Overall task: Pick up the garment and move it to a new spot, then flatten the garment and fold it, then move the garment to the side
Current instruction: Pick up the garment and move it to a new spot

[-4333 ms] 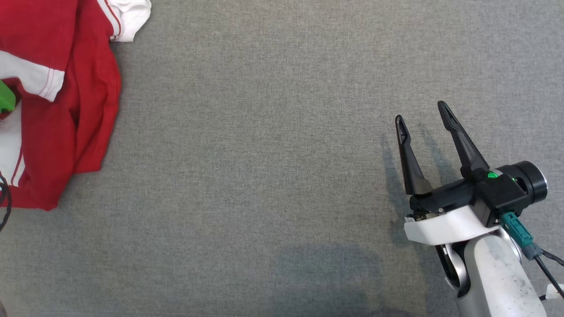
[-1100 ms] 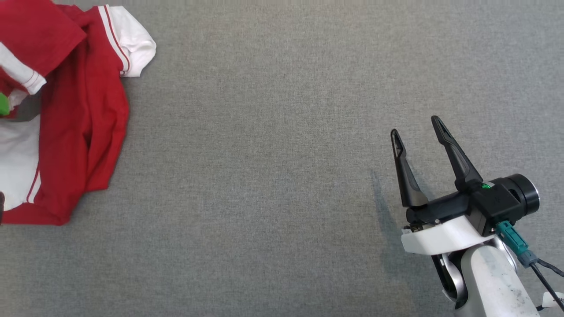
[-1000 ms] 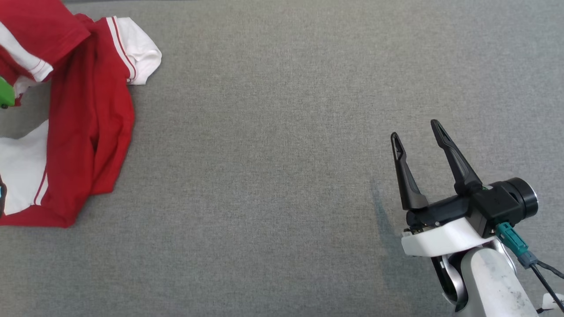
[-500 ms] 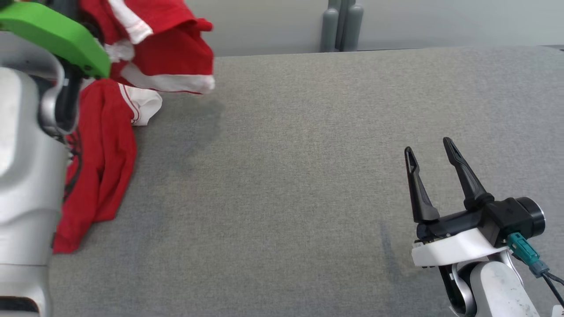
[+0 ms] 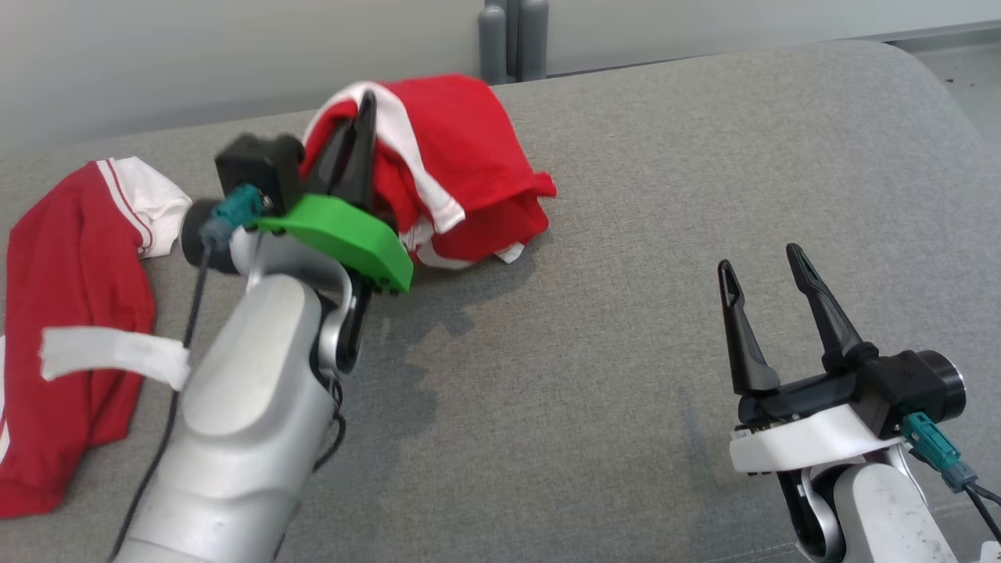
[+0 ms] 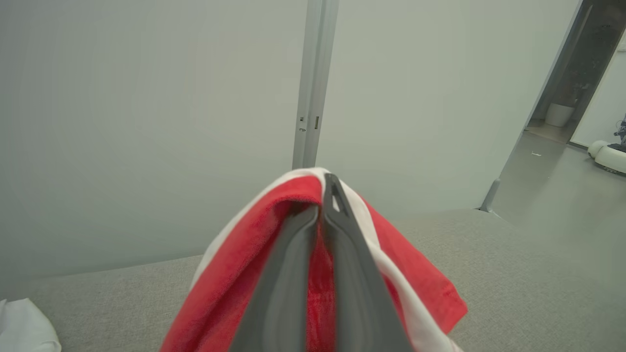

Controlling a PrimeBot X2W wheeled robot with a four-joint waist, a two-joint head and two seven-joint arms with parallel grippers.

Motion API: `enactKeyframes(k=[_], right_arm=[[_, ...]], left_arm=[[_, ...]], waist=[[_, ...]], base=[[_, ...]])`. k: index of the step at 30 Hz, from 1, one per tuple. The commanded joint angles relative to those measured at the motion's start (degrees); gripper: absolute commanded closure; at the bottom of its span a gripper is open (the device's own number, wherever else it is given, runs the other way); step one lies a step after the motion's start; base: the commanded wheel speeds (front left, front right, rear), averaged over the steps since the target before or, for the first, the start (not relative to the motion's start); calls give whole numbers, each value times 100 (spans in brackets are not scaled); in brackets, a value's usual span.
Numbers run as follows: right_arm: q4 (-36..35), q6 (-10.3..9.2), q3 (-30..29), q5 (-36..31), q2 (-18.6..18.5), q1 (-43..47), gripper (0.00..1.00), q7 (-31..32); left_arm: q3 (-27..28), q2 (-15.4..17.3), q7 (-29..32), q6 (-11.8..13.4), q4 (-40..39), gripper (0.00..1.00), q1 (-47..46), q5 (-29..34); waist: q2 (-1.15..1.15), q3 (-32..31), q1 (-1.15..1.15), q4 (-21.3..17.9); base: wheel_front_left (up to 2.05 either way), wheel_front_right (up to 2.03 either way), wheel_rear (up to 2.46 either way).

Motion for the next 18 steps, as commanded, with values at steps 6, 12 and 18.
enactKeyframes(k=[6,12,18], right_arm=[[11,2,8,53,-18,-62,0,-21],[81,2,119,219,-17,-64,0,-20],[251,2,260,346,-18,-25,0,-21]], left_arm=[[-125,-206,-374,29,883,100,634,-66],[-38,-333,-503,-58,1329,100,958,-389],[-133,-361,-525,-83,1403,100,1275,-874]], waist=[[-1,239,0,-261],[-1,206,0,-223],[-1,54,0,-87]], base=[[0,0,0],[0,0,0],[0,0,0]])
